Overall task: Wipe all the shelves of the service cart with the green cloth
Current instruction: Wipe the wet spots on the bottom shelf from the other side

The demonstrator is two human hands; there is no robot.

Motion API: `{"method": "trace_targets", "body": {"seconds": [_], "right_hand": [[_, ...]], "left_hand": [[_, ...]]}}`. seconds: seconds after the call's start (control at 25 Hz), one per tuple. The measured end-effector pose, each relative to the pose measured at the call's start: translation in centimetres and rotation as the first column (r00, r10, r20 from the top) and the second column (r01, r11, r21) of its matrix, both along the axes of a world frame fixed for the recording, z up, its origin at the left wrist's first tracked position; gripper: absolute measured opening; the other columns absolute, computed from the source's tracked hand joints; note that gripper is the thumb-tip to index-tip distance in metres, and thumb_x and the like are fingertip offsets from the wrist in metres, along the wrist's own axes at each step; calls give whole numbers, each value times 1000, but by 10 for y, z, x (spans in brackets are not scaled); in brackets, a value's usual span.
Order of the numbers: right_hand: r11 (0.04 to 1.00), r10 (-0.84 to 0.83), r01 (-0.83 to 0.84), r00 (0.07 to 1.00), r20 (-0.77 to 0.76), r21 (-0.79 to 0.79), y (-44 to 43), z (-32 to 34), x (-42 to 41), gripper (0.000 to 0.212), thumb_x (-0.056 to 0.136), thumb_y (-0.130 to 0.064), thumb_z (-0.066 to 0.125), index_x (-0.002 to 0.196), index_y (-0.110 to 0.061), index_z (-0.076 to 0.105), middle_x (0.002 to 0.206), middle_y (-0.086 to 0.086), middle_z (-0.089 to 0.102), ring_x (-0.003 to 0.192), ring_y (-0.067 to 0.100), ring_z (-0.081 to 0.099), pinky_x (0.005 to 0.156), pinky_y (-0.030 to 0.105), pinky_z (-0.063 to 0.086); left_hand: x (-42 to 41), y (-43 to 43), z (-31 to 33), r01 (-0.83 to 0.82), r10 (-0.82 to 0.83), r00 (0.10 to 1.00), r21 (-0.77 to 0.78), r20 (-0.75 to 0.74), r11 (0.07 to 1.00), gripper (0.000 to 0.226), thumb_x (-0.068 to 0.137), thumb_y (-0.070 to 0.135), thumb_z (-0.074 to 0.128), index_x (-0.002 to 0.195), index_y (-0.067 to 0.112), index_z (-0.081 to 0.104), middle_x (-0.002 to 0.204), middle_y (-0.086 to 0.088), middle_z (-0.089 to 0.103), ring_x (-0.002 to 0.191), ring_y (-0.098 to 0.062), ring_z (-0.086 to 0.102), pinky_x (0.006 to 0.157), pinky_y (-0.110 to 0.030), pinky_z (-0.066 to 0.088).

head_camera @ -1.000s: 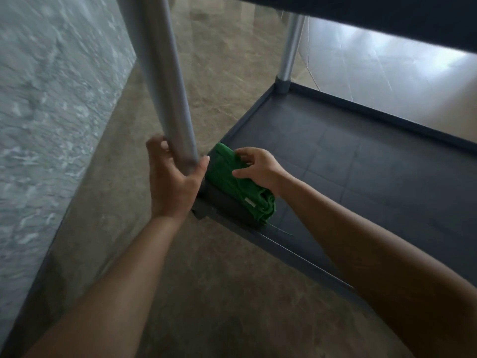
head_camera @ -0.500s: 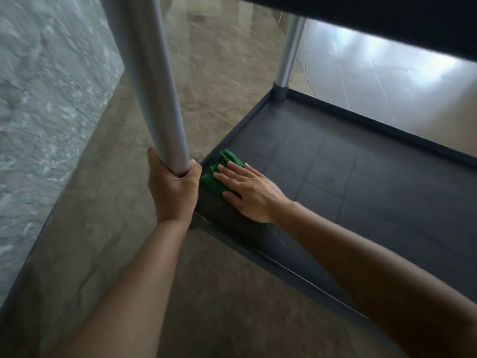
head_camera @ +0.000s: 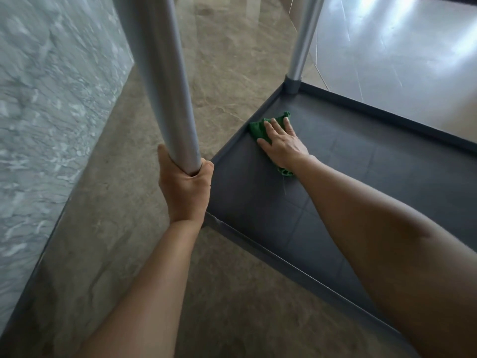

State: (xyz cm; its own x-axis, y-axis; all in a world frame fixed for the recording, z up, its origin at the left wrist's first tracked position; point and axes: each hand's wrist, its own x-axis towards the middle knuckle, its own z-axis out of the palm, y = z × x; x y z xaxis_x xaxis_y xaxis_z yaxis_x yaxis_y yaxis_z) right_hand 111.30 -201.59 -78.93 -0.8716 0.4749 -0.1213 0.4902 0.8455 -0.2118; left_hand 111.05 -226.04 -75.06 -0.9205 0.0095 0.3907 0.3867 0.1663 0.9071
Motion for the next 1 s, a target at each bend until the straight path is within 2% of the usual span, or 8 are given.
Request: {"method": "trace_targets", "body": {"seconds": [0.08,0.2,0.28,0.4,0.52,0.64,0.8,1.0], "right_hand": [[999,32,-31,998,-51,26,-9,-1,4,59,100,-42,30,152,-18,13,160,0,8,147,18,-3,119,34,3],[975,223,-219,965,-135,49,-32,4,27,51,101,-26,32,150,-11,23,157,7,21,146,19,9,119,29,5],[917,399,-396,899,-183,52,-60,6,51,49,100,-21,36,147,-8,30,154,10,28,145,21,17,119,29,8],[779,615,-626,757,-222,24,-105,5,85,48,98,-21,42,144,-9,36,151,8,35,143,19,23,119,32,13],[715,686,-699,699,-202,11,-112,5,95,48,97,-18,45,143,-8,39,150,8,36,142,19,26,119,32,16],[789,601,-614,776,-193,-13,-88,8,74,47,96,-13,44,143,-10,38,151,7,34,143,19,24,119,34,14],[943,333,-329,931,-149,52,-20,7,29,48,100,-13,35,148,-9,28,156,10,23,146,20,14,119,27,4],[997,67,-65,996,-63,34,23,4,4,50,102,-18,29,150,-10,20,158,8,14,147,20,6,119,33,6]], "left_hand": [[1,0,0,0,0,1000,13,-15,1000,38,71,0,68,96,14,43,71,13,49,60,7,52,59,-3,38],[3,0,0,-6,7,999,21,-41,1000,39,70,-3,68,96,12,43,71,13,47,60,9,52,59,-2,38],[3,1,-1,-11,12,999,24,-39,1000,38,70,-3,68,97,10,45,72,13,47,60,9,52,60,-2,38],[2,1,-2,-10,11,999,16,-34,1000,40,70,-1,69,104,6,49,76,16,48,64,11,54,61,-2,39],[3,1,-3,-10,10,998,15,-54,1000,43,70,-1,69,104,10,47,77,18,48,65,12,54,62,-1,38],[2,1,-2,-12,13,999,5,-47,1000,41,70,0,69,101,12,45,74,15,48,63,10,53,61,-1,37],[1,1,-3,-21,21,999,14,-44,1000,40,69,1,69,96,15,43,71,15,48,61,6,53,60,-2,37],[1,3,-3,-16,18,998,34,-54,999,39,69,0,68,95,15,43,70,16,47,61,6,53,59,-3,39]]}}
